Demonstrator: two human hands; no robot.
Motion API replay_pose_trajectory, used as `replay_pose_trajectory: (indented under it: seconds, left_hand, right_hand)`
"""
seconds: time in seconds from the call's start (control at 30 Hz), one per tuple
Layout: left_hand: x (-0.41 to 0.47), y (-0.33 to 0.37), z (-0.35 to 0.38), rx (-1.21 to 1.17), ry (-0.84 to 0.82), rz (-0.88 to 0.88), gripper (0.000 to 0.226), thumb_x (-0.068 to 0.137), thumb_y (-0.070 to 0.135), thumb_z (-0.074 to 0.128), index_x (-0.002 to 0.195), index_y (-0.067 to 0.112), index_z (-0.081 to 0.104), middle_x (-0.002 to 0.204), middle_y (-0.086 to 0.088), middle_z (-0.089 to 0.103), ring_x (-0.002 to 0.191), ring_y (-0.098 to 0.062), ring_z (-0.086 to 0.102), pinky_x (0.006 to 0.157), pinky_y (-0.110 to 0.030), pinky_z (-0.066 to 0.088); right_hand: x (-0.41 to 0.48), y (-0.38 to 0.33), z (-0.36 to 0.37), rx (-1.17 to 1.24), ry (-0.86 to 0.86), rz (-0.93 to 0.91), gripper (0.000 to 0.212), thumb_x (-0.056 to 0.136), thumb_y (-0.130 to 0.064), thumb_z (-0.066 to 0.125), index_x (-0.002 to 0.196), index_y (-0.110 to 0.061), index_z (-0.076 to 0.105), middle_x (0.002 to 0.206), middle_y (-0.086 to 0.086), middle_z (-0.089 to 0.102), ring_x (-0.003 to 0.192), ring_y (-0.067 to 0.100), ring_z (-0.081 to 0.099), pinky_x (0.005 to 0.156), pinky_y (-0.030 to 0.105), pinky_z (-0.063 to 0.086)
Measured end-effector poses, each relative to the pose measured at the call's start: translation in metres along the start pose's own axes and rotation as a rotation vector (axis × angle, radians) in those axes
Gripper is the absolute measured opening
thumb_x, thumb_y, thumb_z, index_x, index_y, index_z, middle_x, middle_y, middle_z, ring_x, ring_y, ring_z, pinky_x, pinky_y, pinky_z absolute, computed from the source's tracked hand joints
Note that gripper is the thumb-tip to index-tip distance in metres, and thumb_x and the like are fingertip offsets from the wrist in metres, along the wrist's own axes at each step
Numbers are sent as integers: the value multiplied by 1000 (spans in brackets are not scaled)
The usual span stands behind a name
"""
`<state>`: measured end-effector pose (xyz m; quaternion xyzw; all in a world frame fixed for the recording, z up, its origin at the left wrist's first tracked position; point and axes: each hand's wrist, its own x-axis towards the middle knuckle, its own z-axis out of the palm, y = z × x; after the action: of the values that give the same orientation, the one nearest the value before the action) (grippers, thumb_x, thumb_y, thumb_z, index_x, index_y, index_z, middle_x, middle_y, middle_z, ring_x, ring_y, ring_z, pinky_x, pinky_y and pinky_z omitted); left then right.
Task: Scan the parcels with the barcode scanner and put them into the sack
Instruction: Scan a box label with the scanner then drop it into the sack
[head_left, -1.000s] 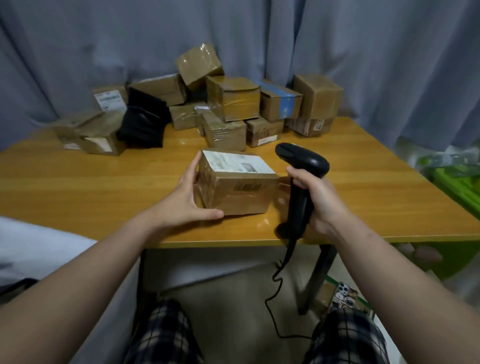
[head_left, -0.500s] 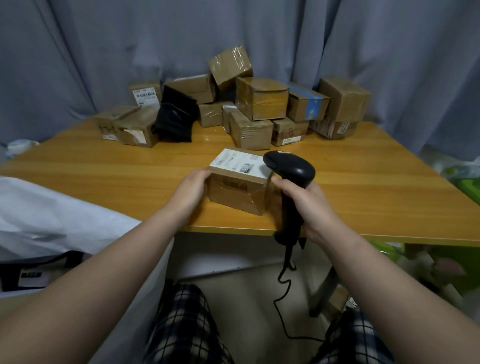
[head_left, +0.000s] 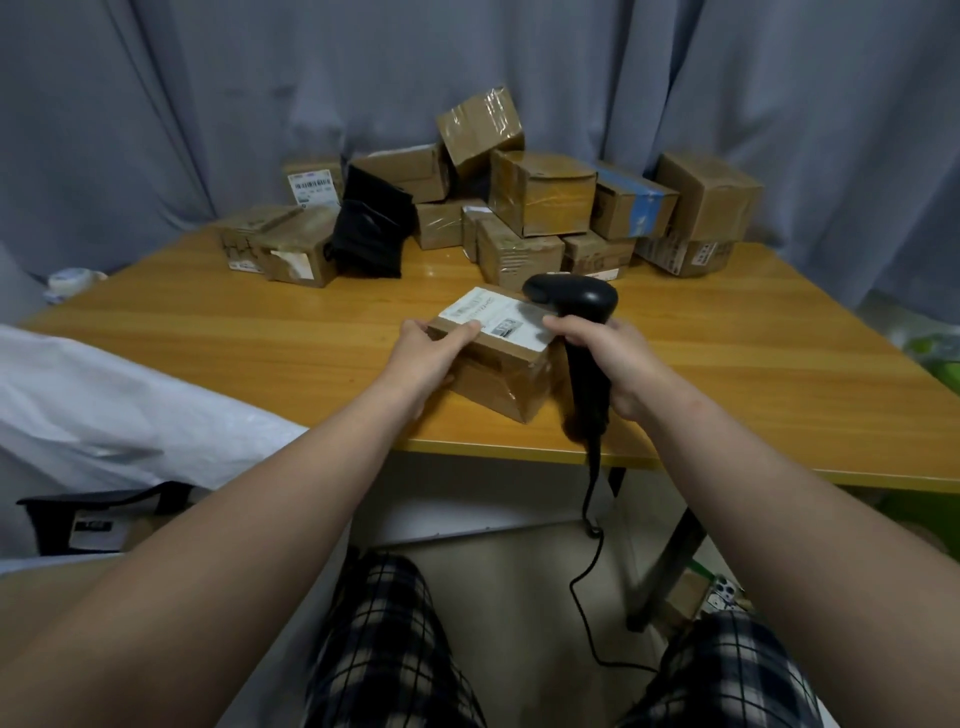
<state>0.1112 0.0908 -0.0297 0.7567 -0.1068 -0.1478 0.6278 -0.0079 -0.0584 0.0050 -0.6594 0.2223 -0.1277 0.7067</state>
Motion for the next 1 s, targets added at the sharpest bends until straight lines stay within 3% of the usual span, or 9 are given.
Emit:
replay_pose_trajectory:
  seconds: [0.13,0.23,0.37,0.43,0.57,0.7,0.8,0.9,1.0]
  left_hand:
    - [8,-8,-11,-49,118,8,55,86,45,66,124,11,46,114,-6,63,106,-19,60,99,-39,49]
    - [5,-5,-7,-145,63,-97,33,93,44,57,114,19,51,104,-2,65,100,-15,61,95,-31,50]
    - [-2,1,-9,-117,-43,-176,49,91,49,57,135,32,45,115,-6,58,108,-22,55,86,-35,53]
    - [-5,4,-16,-72,-121,-173,55,88,48,61,138,37,39,116,-9,56,107,-25,56,78,-37,55]
    - [-9,9,-30,-18,-289,-139,72,80,35,73,136,40,27,109,-11,66,102,-28,64,81,-45,57]
    - [-14,11,-36,52,-232,113,82,80,27,76,140,41,22,127,-6,59,105,-21,64,82,-38,57]
    - [-11,9,-34,211,-163,378,97,78,25,78,147,43,12,145,-1,36,128,-19,41,99,-39,46]
    - [-5,-4,-36,252,-134,415,100,73,35,81,145,50,14,152,-5,27,138,-25,31,108,-47,39]
    - [-4,-12,-36,205,-124,407,98,73,38,81,143,55,14,153,-5,25,139,-26,31,108,-49,40]
  right_hand:
    - [-12,8,7,-62,-10,-79,17,86,-23,71,96,-22,57,89,-5,66,83,9,63,67,21,45]
    - [-18,14,11,-114,-18,-124,26,86,-26,71,108,-21,59,95,-7,65,89,6,60,71,20,45]
    - [-27,25,12,-113,-1,-195,28,89,-27,67,115,-23,57,97,-11,65,89,1,61,67,15,45]
    - [-31,34,13,-77,22,-210,33,89,-27,67,120,-20,58,104,-8,66,97,5,61,74,17,46]
    - [-34,45,15,6,80,-224,36,86,-25,71,119,-20,60,109,-6,66,103,8,60,82,20,48]
    - [-31,47,13,17,103,-211,32,83,-29,74,112,-19,65,104,-2,69,103,16,62,90,32,49]
    - [-30,44,10,-166,149,-336,11,84,-29,74,89,-23,67,82,-5,69,81,11,65,78,32,52]
    - [-35,45,10,-166,177,-444,18,84,-23,73,74,-13,62,53,-9,58,54,11,61,60,34,51]
    - [-43,51,13,-180,151,-546,31,83,-26,74,71,0,62,48,-4,54,50,15,57,57,41,52]
